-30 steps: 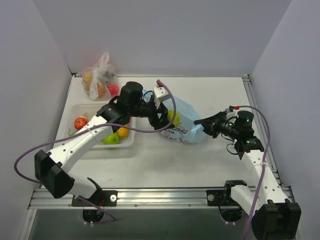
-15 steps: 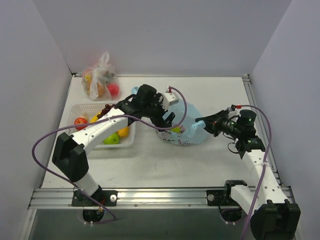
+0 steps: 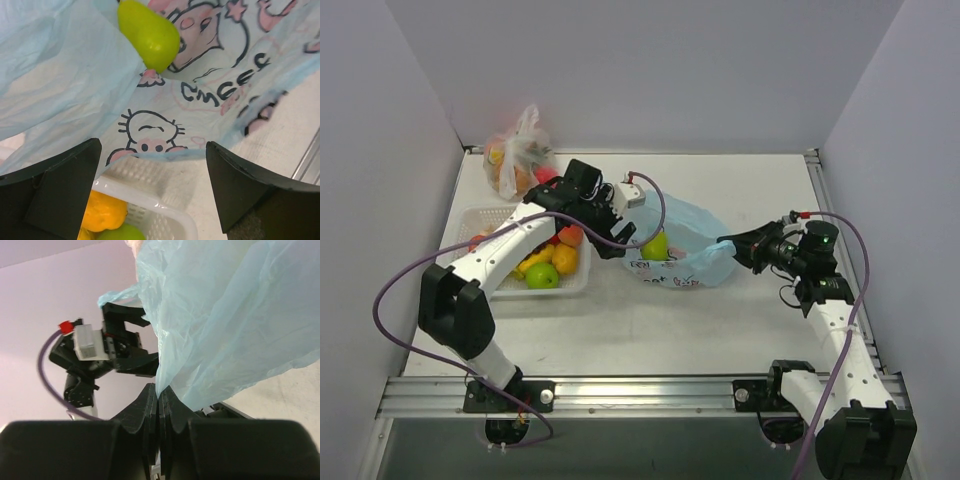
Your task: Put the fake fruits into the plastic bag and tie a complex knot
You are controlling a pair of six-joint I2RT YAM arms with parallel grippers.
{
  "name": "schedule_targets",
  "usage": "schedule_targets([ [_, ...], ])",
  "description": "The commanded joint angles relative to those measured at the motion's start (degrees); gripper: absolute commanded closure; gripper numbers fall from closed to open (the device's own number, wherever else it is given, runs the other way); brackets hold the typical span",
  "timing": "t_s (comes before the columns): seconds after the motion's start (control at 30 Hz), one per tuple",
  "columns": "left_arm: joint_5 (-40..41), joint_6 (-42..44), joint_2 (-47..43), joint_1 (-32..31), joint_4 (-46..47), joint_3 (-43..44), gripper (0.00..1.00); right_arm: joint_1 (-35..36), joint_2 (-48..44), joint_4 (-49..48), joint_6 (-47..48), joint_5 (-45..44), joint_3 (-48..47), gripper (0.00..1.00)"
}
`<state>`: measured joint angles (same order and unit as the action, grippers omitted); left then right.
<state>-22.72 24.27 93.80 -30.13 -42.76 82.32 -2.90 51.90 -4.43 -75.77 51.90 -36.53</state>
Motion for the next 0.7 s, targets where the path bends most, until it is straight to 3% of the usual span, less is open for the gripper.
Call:
schedule_targets([
  [0.0,-10.5,2.6,-1.9,1.1,-3.4,7.7,0.03,1.0,-1.3,0.4,2.1,0.1,1.1,1.0],
  [0.1,-24.4,-3.5,-6.8,3.7,0.4,7.8,0.03,1.7,-1.4,0.5,2.8,-1.1,1.5,1.0],
  [0.23,-24.6,-11.0,-14.0,5.9,5.8,3.4,0.03,1.7,-0.7,0.3,3.4,-1.7,1.3,1.0],
  [0.37,-24.5,-15.7,-21.5,16.5,8.0,-1.5,0.03,1.8,-0.5,0.4,3.7,-2.2,1.0,1.0],
  [0.4,-23.9,-15.8,-22.2,21.9,8.0,-2.5,0.03,1.8,-0.5,0.5,3.7,-2.3,1.0,1.0],
  [0.5,-18.5,-10.8,-22.7,29.2,3.1,-4.4,0.03,2.0,-0.3,0.6,3.6,-2.3,1.1,1.0],
  [0.67,-13.9,-2.5,-19.1,32.4,0.4,-8.0,0.03,2.4,0.4,0.1,4.0,-2.5,1.5,1.0],
])
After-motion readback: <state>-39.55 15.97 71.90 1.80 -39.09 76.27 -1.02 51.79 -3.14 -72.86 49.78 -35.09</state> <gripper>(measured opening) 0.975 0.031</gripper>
